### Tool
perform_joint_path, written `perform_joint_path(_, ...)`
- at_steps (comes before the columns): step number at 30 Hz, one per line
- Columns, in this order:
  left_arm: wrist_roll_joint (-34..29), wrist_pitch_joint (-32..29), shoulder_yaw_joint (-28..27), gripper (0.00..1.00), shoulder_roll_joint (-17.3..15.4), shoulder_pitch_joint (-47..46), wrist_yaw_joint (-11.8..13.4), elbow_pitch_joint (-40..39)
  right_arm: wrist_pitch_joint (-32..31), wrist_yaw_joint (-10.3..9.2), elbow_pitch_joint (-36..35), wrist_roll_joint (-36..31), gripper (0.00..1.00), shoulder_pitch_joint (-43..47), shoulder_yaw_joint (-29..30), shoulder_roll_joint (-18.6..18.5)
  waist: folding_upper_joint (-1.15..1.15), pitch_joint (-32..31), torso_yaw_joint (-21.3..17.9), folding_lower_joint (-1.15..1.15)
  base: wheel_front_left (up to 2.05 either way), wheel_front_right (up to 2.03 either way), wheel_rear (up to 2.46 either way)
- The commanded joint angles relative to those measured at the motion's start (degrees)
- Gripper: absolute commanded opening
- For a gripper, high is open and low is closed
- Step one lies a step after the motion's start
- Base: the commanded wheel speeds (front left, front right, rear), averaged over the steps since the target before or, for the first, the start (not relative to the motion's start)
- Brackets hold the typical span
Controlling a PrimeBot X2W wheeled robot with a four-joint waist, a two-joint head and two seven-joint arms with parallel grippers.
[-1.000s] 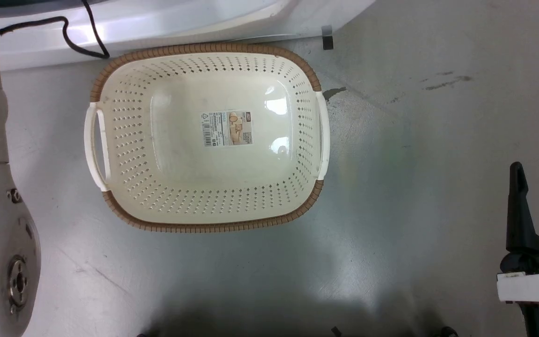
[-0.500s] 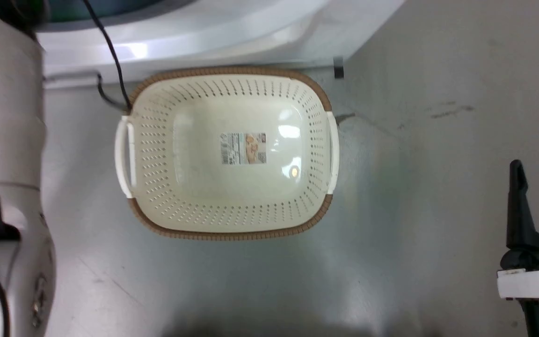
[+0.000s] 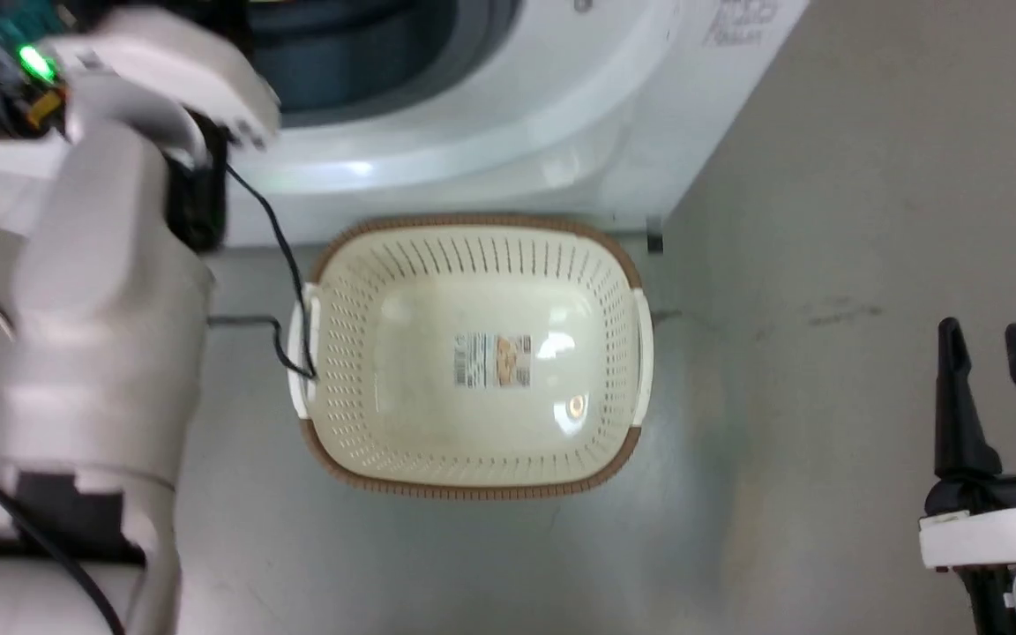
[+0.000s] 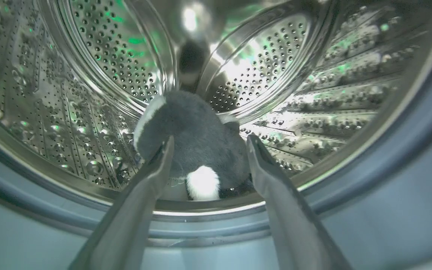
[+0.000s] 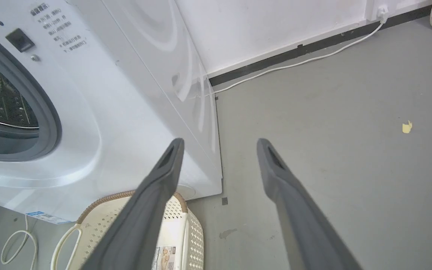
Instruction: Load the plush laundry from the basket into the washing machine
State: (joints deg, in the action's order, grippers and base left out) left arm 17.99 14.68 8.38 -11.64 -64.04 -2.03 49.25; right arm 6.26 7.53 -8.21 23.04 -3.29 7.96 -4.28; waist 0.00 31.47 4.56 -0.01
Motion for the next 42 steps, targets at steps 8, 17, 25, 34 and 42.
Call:
perform_joint_path(8, -2.0, 0.3, 1.1, 1.00, 2.6, 12.9, 0.6, -6.3, 0.3, -0.04, 2.6, -1.1, 1.00, 1.1, -1.5, 1.0, 0.00, -9.6, 0.7, 0.01, 0.00, 0.00, 0.00)
perform_joint_path(17, -1.4, 0.3, 0.4, 1.00, 3.8, 23.8, 0.6, -10.6, 1.5, -0.04, 5.8, -1.9, 1.00, 2.9, -3.5, 1.4, 0.00, -17.5, 0.6, 0.01, 0.00, 0.00, 0.00)
perform_joint_path(25, -0.6, 0.3, -0.5, 1.00, 3.6, 32.7, 0.9, -13.6, 2.6, -0.04, 9.0, -3.3, 1.00, 4.9, -5.1, 1.4, 0.00, -24.5, 0.2, 0.01, 0.00, 0.00, 0.00)
perform_joint_path(34, -0.1, 0.3, -0.6, 1.00, 3.1, 41.3, 1.9, -16.9, 2.6, -0.04, 11.4, -8.8, 1.00, 7.0, -6.6, 1.4, 0.00, -31.4, -0.5, 0.01, 0.00, 0.00, 0.00)
perform_joint_path(42, 0.3, 0.1, -0.5, 1.00, 3.0, 46.8, 3.1, -20.7, 2.6, -0.04, 11.8, -11.9, 1.00, 7.7, -6.9, 1.4, 0.00, -33.2, -0.9, 0.01, 0.00, 0.00, 0.00)
